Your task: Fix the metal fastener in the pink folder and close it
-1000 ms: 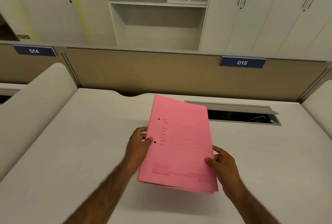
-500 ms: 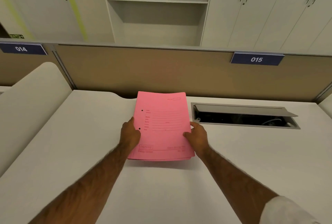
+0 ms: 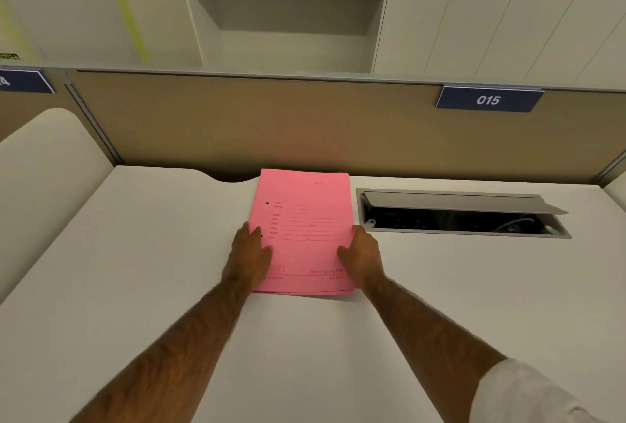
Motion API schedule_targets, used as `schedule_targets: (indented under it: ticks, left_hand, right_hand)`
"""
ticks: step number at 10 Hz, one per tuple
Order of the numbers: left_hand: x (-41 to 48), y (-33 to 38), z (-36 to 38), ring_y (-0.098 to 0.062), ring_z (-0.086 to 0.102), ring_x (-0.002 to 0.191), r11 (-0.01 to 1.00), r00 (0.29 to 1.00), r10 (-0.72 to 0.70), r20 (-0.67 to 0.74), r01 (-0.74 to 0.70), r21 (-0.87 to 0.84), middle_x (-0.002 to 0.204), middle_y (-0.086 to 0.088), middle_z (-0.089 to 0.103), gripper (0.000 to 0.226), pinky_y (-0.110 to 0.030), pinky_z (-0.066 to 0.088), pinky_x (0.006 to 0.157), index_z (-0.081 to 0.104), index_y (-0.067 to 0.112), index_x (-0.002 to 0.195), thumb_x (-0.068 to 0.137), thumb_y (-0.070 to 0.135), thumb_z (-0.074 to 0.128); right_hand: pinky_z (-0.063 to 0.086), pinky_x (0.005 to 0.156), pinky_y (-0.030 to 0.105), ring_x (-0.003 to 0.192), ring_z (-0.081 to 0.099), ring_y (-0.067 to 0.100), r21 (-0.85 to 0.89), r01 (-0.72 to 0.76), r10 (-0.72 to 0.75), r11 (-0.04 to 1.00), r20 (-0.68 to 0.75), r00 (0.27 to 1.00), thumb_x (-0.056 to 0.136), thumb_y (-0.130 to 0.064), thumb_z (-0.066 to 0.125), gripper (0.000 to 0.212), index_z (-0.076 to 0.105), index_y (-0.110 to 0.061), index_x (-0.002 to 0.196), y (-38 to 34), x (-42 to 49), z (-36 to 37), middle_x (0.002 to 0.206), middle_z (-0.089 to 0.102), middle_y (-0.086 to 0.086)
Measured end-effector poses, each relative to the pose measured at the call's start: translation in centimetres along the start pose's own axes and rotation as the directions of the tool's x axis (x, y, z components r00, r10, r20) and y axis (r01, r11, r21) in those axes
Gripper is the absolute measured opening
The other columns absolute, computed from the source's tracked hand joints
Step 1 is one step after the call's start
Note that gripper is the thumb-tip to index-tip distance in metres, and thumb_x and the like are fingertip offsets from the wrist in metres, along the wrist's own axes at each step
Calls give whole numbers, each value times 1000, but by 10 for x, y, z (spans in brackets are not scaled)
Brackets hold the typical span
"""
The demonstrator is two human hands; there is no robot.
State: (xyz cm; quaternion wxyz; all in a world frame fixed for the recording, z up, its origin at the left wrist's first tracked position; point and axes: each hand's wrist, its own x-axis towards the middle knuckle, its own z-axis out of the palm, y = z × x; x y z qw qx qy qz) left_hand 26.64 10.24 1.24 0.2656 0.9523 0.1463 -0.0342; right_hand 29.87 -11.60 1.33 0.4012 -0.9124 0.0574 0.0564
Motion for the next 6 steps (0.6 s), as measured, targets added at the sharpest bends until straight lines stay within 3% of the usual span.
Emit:
schedule_targets:
  ticks: [1, 2, 3, 4, 5, 6]
  left_hand:
    - [-3, -10, 15, -29, -1, 155, 989, 997, 54, 56, -61, 138, 168, -8, -2, 78, -41, 9, 122, 3, 9, 159, 102, 48, 39]
    - [-7, -22, 30, -27, -8, 155, 961, 994, 110, 13, -109, 255, 168, -8, -10, 82, -39, -2, 124, -9, 12, 158, 100, 59, 23]
    - [-9, -26, 36, -27, -8, 155, 940, 992, 122, -31, -106, 325, 168, -8, -9, 84, -40, -5, 124, -10, 12, 158, 97, 64, 13]
    - [-11, -21, 36, -27, -9, 155, 928, 992, 119, -43, -96, 361, 168, -8, -10, 86, -41, -7, 124, -11, 11, 158, 96, 66, 11]
    - [-10, -19, 31, -27, -9, 155, 924, 994, 108, -7, -98, 369, 168, -9, -10, 86, -42, -7, 124, -12, 11, 158, 96, 66, 12]
    - [-15, -19, 23, -27, -10, 155, 931, 995, 96, 31, -101, 350, 168, -9, -11, 86, -44, -7, 125, -11, 12, 158, 95, 66, 10]
  right_hand:
    - [56, 83, 36, 89, 57, 21, -138, 7, -11, 990, -24, 1000, 94, -22, 55, 26, 53, -11, 118, -2, 1, 6, 121, 52, 10]
    - [55, 90, 44, 106, 54, 28, -295, 19, -31, 955, -37, 999, 95, -29, 49, 27, 56, -9, 112, -3, -1, 11, 128, 44, 12]
    - [44, 98, 47, 115, 46, 28, -491, 118, -145, 863, -18, 989, 96, -45, 44, 39, 56, -12, 113, 1, -6, 14, 129, 48, 11]
    - [20, 116, 54, 144, 23, 34, -526, 209, -169, 824, 124, 978, 96, -61, 33, 71, 31, -10, 145, 10, -13, 20, 156, 28, 14]
    - [0, 122, 53, 152, -4, 33, -516, 249, -174, 819, 191, 966, 95, -69, 19, 86, 0, -12, 156, 18, -19, 24, 166, -2, 10]
    - [0, 123, 51, 152, -6, 30, -470, 238, -170, 850, 183, 968, 94, -70, 16, 85, -1, -15, 156, 21, -26, 16, 166, -3, 8]
